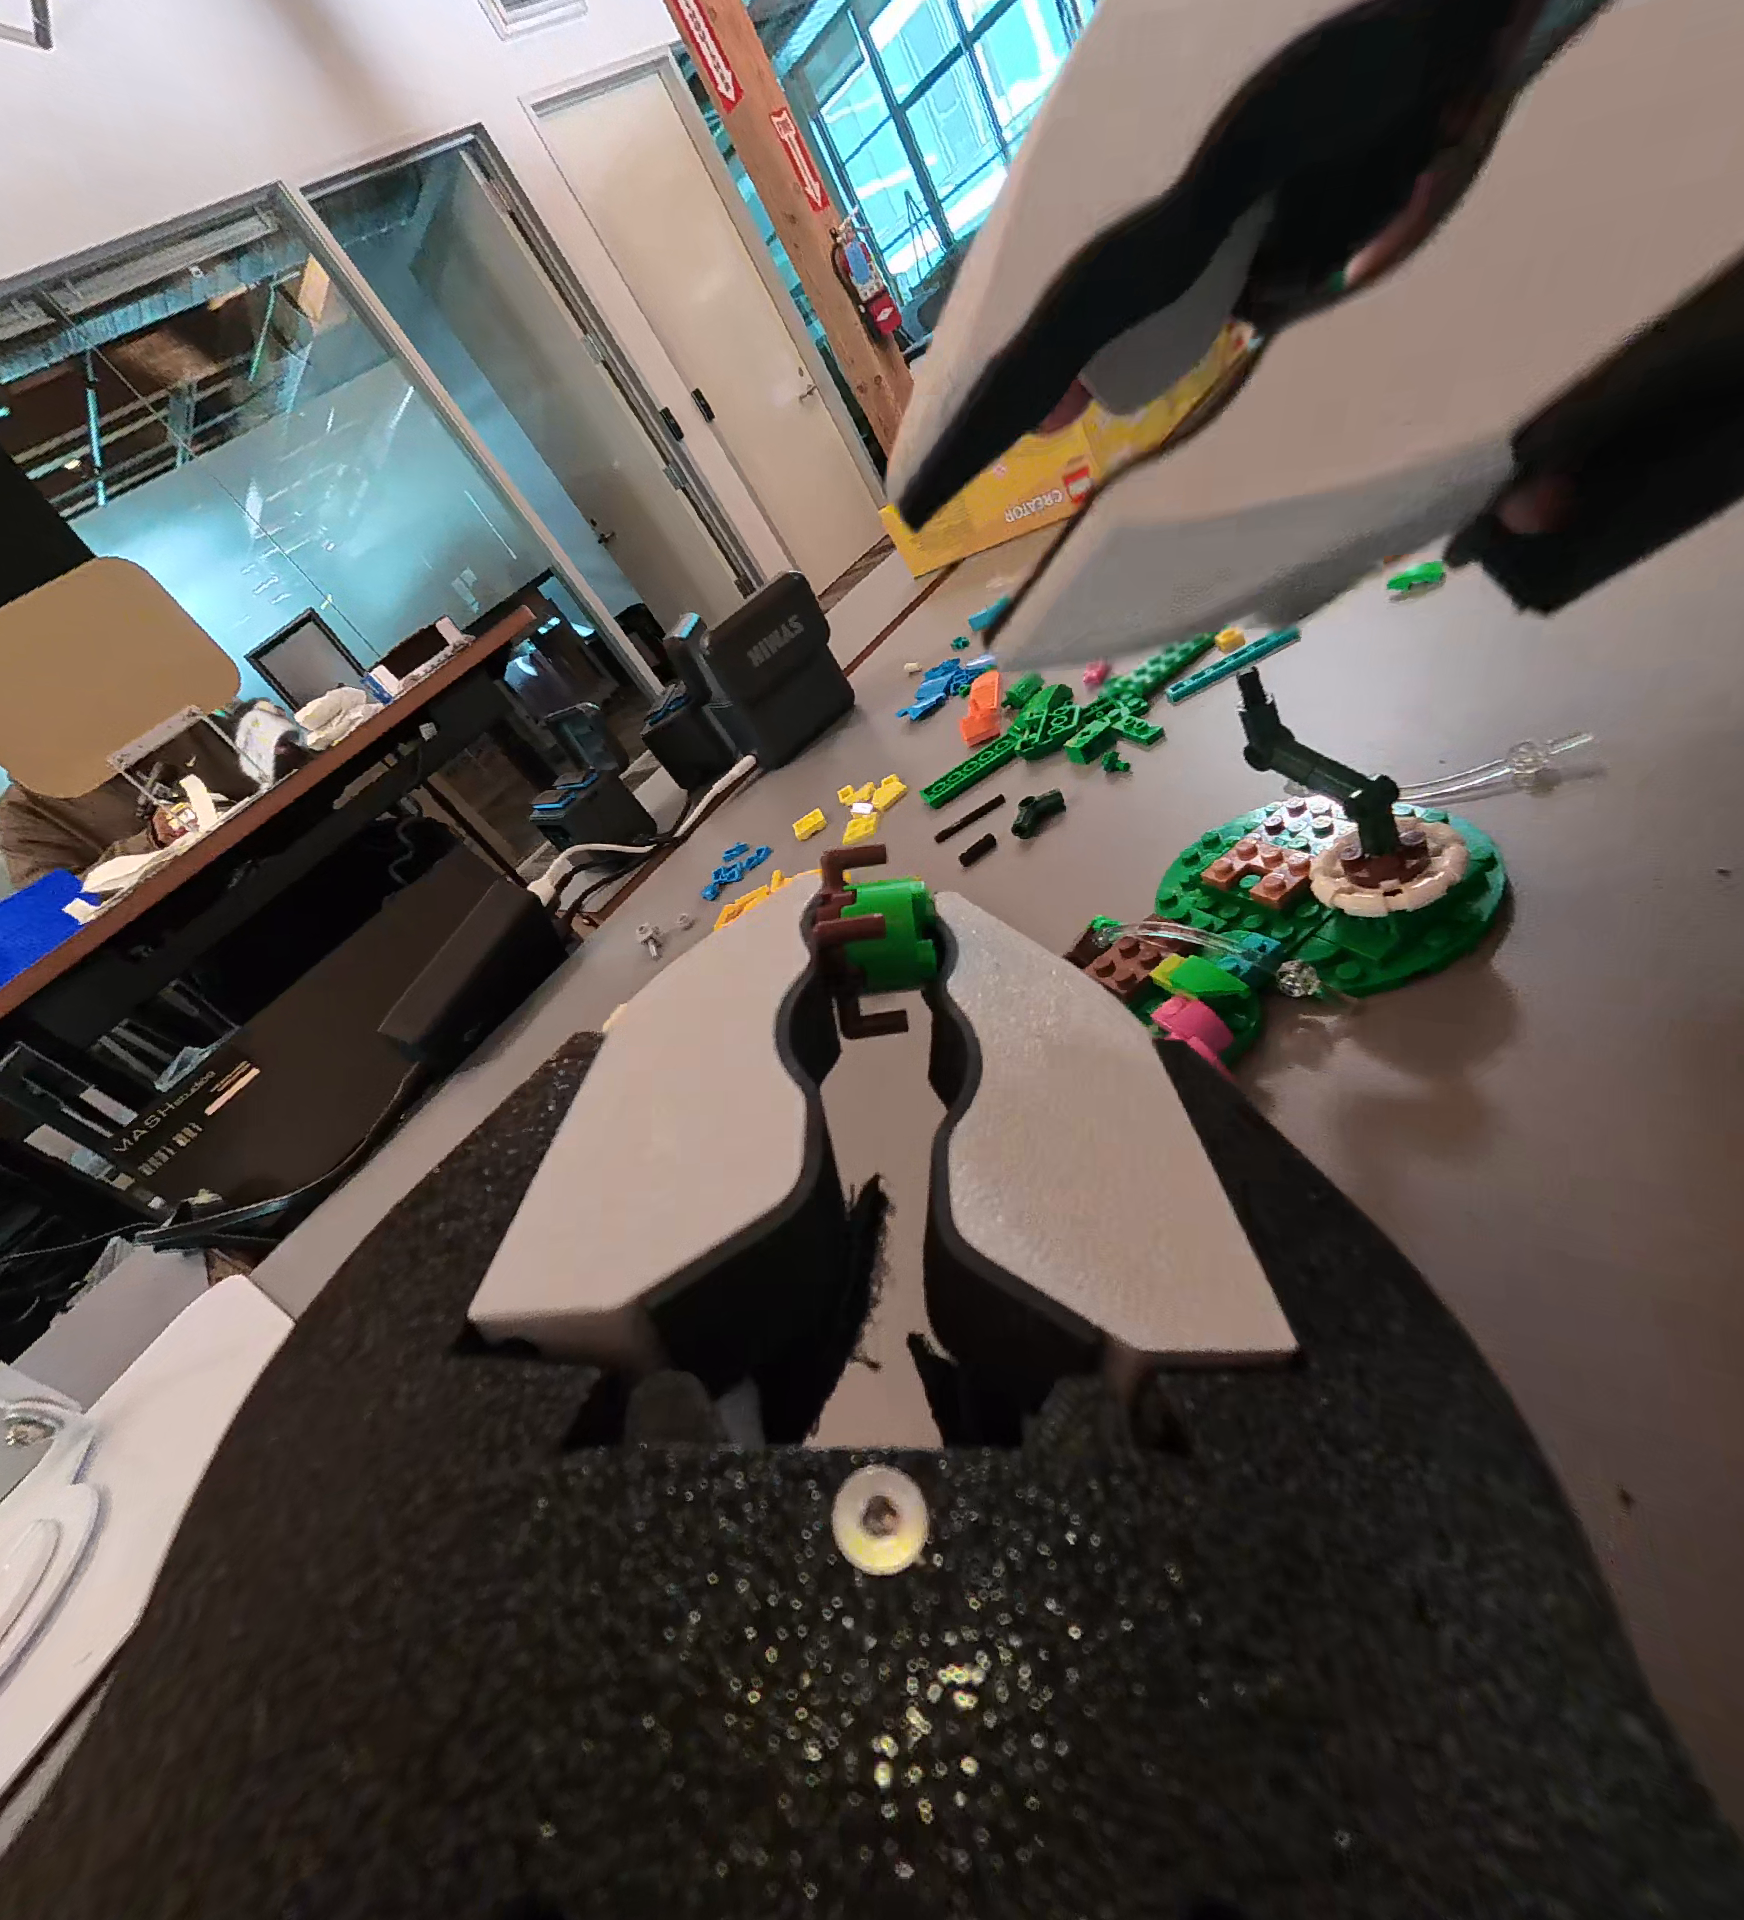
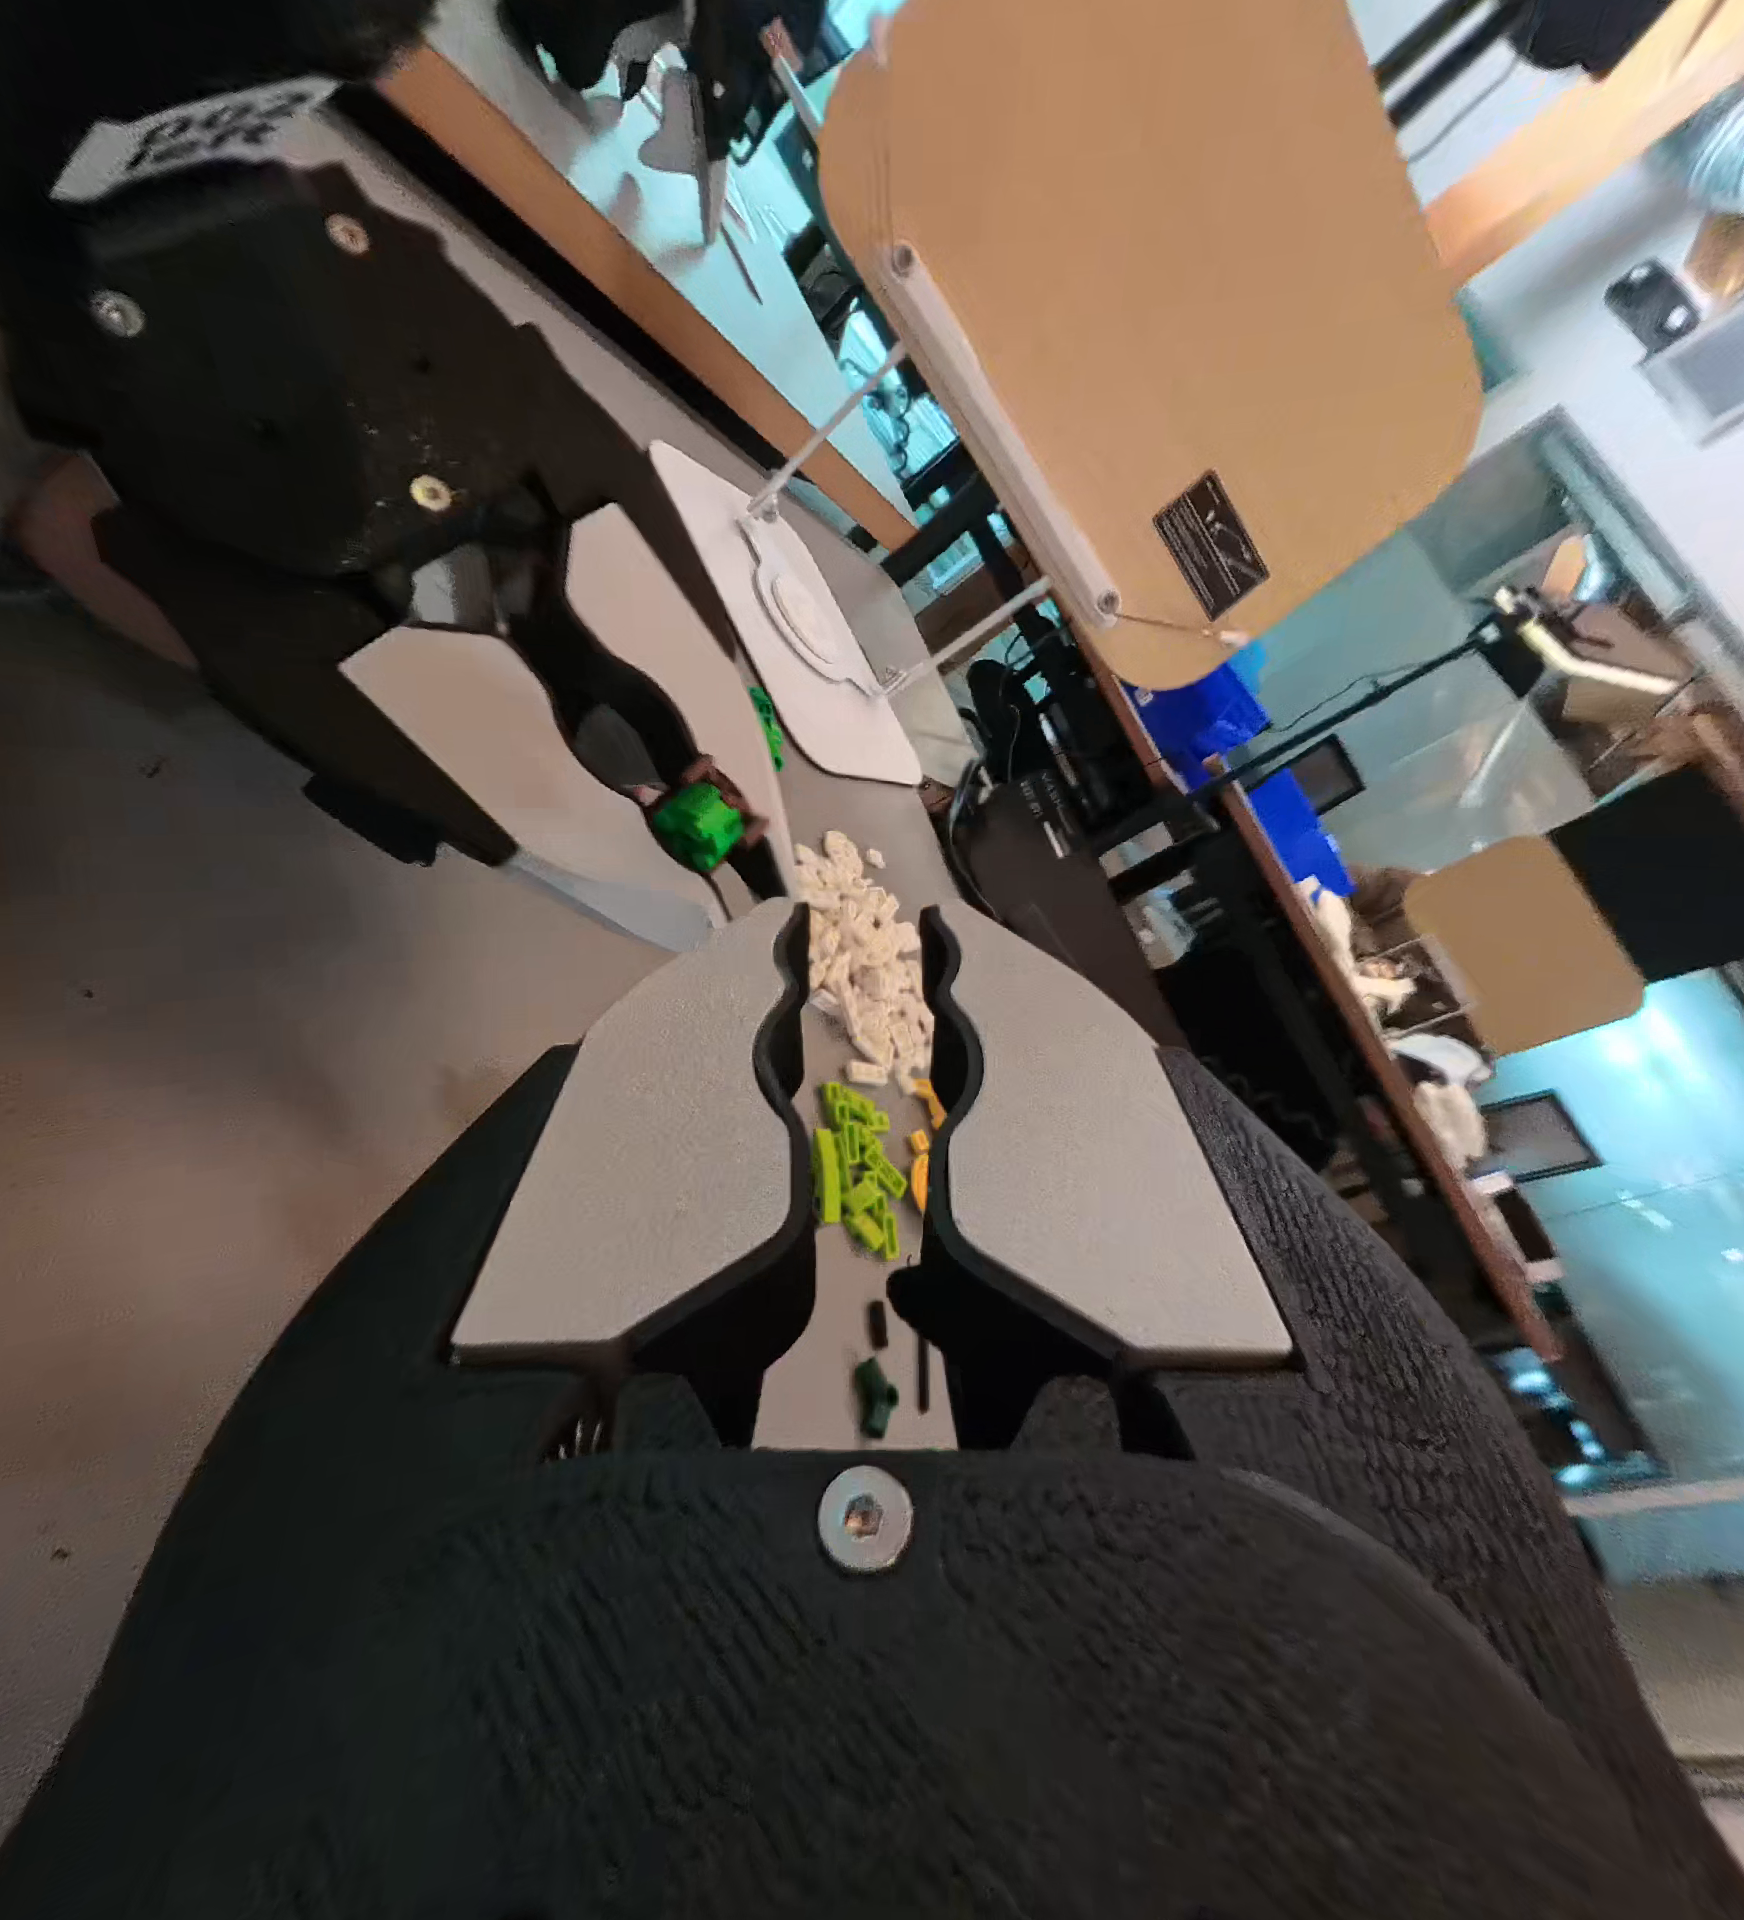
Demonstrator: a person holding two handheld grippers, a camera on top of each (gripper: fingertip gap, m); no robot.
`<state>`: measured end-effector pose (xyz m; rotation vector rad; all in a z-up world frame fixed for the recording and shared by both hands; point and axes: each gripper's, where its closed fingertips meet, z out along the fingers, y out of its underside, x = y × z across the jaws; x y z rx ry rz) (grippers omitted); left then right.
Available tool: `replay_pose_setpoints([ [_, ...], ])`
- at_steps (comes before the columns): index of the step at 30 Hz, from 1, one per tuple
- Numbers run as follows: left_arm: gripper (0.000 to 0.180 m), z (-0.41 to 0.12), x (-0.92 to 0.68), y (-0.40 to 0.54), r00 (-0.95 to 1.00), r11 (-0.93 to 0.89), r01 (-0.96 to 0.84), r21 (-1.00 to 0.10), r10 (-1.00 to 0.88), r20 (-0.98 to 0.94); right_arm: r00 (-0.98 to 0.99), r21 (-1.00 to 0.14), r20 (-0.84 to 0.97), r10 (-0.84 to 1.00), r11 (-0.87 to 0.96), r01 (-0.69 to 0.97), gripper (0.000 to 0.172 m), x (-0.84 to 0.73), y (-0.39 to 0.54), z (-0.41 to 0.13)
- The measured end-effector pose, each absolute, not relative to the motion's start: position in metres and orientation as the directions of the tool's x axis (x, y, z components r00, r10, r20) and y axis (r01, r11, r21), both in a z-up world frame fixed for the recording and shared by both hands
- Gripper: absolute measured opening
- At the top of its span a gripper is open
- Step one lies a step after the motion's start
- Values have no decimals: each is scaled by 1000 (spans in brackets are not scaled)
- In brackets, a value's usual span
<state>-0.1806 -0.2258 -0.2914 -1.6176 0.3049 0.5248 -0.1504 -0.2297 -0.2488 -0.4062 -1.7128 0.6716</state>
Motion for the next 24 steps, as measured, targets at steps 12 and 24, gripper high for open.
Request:
replay_pose_setpoints([
  [12,13,-265,-148,-237,972,115,-127,-985,-186,-147,-108,-366,931,350,883,-294,19,-138,-265,-248],
  [24,13,-262,-117,-252,719,-117,319,-941,-616,321,-77,-209,978,194,928,-308,40,-130,-257,-255],
])
